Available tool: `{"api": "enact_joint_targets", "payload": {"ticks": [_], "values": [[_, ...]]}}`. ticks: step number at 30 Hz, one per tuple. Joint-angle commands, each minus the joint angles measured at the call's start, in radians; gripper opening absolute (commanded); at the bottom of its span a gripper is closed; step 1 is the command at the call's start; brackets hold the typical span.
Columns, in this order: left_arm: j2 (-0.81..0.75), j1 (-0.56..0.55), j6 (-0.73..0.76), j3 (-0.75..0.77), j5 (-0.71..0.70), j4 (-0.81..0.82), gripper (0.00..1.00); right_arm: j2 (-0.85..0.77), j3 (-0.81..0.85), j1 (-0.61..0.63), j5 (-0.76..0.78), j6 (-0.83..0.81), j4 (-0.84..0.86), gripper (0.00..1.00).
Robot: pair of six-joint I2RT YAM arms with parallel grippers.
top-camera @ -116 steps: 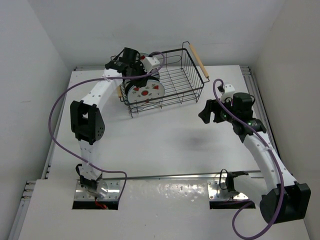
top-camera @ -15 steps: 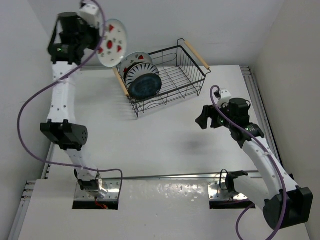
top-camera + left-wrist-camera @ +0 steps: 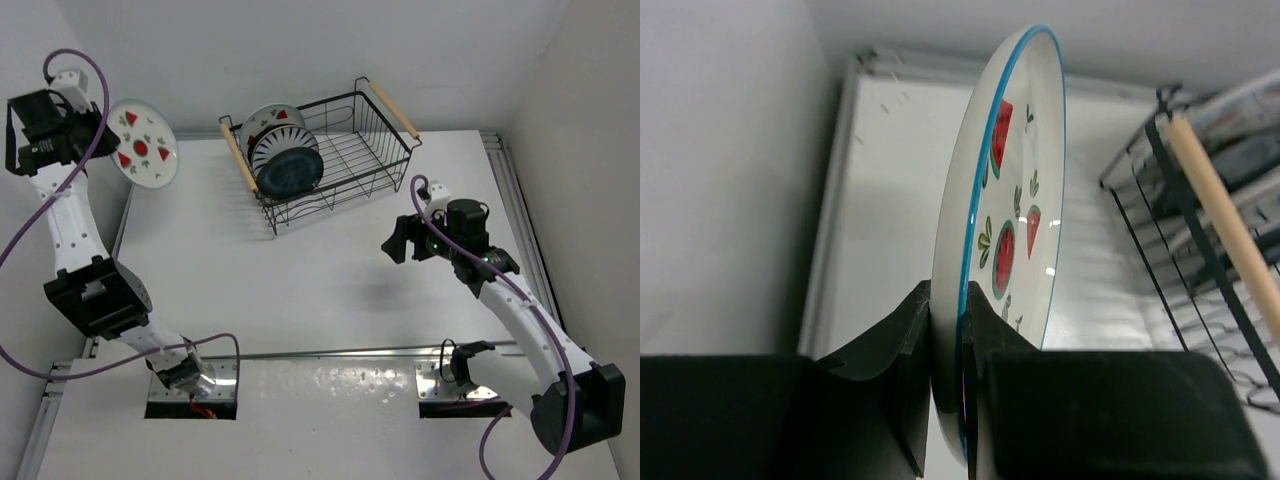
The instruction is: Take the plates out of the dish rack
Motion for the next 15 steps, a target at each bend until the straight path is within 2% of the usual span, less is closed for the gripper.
{"api": "enact_joint_targets", "payload": {"ticks": [1, 6, 10, 15], "values": [[0.007, 0.024, -0.011, -0.068, 0.201, 0.120, 0.00, 0.004, 0.005, 0.015, -0.012, 0.014, 0.036, 0.82], [0.031, 0.087, -0.011, -0.222, 0.278, 0.210, 0.00, 0.004, -0.009, 0.032, -0.008, 0.035, 0.043, 0.82], [0.091, 0.112, -0.013, -0.262, 0.336, 0.226, 0.00, 0.010, -0.012, 0.051, 0.002, 0.046, 0.042, 0.82], [0.181, 0.118, -0.005, -0.300, 0.386, 0.226, 0.07, 0.023, -0.011, 0.078, 0.022, 0.055, 0.039, 0.82]]}}
